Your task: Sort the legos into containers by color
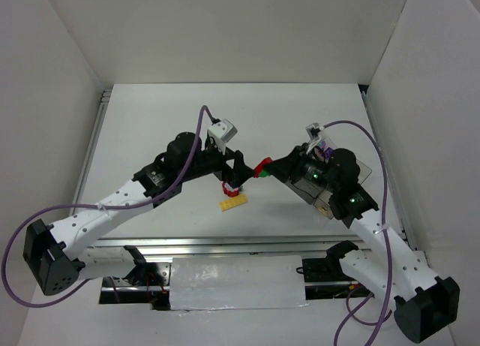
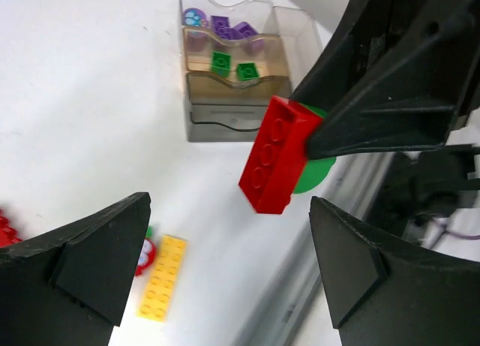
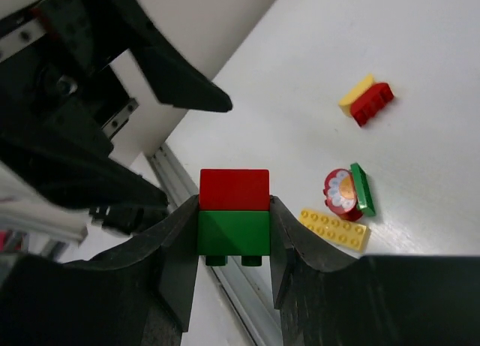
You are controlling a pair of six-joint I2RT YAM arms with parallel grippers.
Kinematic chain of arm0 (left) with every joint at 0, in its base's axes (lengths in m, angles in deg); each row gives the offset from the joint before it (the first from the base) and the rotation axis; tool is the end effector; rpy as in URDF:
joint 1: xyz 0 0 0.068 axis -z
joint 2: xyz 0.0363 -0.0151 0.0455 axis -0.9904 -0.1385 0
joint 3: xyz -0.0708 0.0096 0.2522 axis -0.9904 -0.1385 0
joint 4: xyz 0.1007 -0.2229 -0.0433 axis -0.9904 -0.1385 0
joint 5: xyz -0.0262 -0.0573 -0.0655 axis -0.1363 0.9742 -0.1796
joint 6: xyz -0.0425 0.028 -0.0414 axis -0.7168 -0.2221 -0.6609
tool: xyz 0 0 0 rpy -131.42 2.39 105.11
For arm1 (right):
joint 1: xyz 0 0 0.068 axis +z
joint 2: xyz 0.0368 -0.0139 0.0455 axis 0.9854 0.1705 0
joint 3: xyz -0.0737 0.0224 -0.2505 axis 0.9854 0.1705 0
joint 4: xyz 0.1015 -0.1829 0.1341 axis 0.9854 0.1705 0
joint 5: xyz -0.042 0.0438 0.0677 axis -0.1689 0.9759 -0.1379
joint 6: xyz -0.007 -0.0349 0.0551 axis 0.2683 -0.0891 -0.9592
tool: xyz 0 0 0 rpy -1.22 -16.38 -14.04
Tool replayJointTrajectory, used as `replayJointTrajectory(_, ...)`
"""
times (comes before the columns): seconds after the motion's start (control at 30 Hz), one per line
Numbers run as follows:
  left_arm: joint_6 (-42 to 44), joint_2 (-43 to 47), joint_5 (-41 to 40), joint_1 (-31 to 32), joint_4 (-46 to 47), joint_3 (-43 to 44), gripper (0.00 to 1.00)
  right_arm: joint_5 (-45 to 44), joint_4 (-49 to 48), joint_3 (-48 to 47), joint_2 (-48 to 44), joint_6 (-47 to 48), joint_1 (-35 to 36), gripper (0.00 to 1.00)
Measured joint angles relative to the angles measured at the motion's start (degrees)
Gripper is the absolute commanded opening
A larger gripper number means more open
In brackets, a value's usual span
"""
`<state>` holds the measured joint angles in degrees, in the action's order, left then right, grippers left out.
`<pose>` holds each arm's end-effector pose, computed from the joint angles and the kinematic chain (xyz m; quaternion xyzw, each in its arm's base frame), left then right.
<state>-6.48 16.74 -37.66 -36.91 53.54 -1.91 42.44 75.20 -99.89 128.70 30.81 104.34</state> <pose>0.1976 -0.2113 0.3432 0.2405 0.7338 -0.3850 0.5054 0.1750 0.1051 0.3068 -0.0983 0.7329 0.4732 0.4789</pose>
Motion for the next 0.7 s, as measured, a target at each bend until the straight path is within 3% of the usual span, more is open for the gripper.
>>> replayJointTrajectory(0.1,-2.58,2.64,2.75,-0.20,-3.21,0.44,1.00,10.88,-3.89,1.53,-2.84,3.17,-3.82,0.00)
replayJointTrajectory(0.2,-4.17,5.77,10.40,-0.13,-3.08,-2.51,1.00,22.60,-9.62,1.53,-3.17,4.26,-3.93,0.00)
replayJointTrajectory(0.33,-7.74,6.73,21.42,-0.07,2.21,-7.45,0.99,31.50,-14.34,1.51,-2.45,3.74,-3.82,0.00)
replayJointTrajectory(0.6,-15.04,5.86,32.76,0.02,13.40,-10.47,0.79,36.02,-13.05,0.63,-2.43,5.14,-0.68,0.00)
replayJointTrajectory(0.7,-16.87,5.84,34.60,0.02,16.57,-10.47,0.64,36.06,-11.17,-0.55,-1.90,6.32,-0.20,0.00)
